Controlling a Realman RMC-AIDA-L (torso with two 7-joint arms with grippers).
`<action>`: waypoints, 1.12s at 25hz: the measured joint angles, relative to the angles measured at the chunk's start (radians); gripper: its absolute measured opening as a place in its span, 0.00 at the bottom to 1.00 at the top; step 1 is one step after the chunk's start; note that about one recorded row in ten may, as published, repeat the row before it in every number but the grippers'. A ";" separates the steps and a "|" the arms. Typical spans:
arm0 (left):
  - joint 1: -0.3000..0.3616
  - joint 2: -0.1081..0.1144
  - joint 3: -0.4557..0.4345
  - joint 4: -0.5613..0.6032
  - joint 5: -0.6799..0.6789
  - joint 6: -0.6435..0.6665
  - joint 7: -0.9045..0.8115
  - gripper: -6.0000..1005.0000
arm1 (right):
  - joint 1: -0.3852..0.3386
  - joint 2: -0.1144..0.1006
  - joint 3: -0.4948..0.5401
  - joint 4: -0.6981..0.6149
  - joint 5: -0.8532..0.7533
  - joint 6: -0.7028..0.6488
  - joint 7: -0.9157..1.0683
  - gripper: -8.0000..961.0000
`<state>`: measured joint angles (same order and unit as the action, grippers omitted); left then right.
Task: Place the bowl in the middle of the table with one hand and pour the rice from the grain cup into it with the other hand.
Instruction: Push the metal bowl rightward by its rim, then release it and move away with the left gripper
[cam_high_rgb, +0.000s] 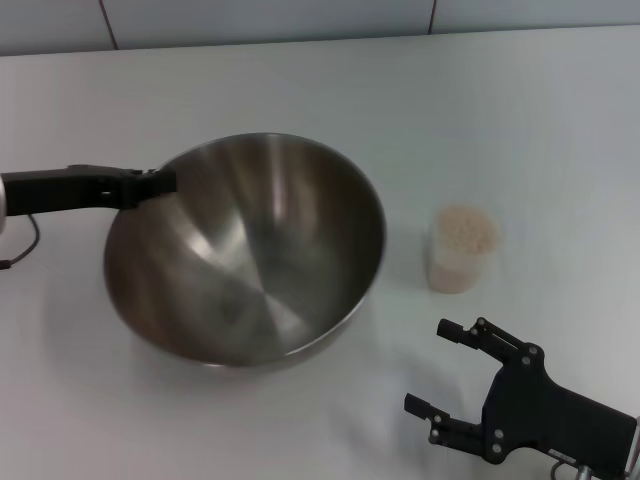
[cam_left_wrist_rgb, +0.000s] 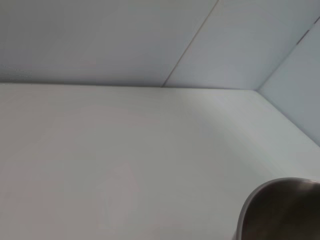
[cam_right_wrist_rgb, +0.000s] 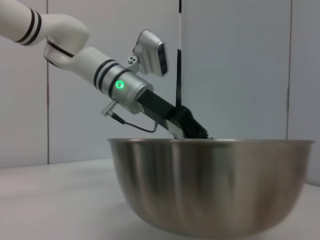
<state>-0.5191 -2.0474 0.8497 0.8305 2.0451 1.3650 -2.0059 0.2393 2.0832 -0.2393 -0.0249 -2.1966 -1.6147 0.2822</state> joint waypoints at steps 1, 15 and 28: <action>-0.007 -0.007 0.007 0.001 0.004 -0.015 0.002 0.04 | 0.000 0.000 0.000 0.000 0.000 -0.001 0.000 0.87; -0.044 -0.023 0.145 -0.034 -0.013 -0.163 0.011 0.04 | 0.003 0.000 0.000 0.000 0.000 -0.003 0.000 0.87; -0.022 -0.018 0.141 -0.021 -0.105 -0.146 0.060 0.15 | 0.003 0.000 0.000 -0.001 0.000 -0.006 0.000 0.87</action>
<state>-0.5413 -2.0653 0.9904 0.8095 1.9402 1.2192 -1.9461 0.2424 2.0832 -0.2393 -0.0257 -2.1966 -1.6202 0.2822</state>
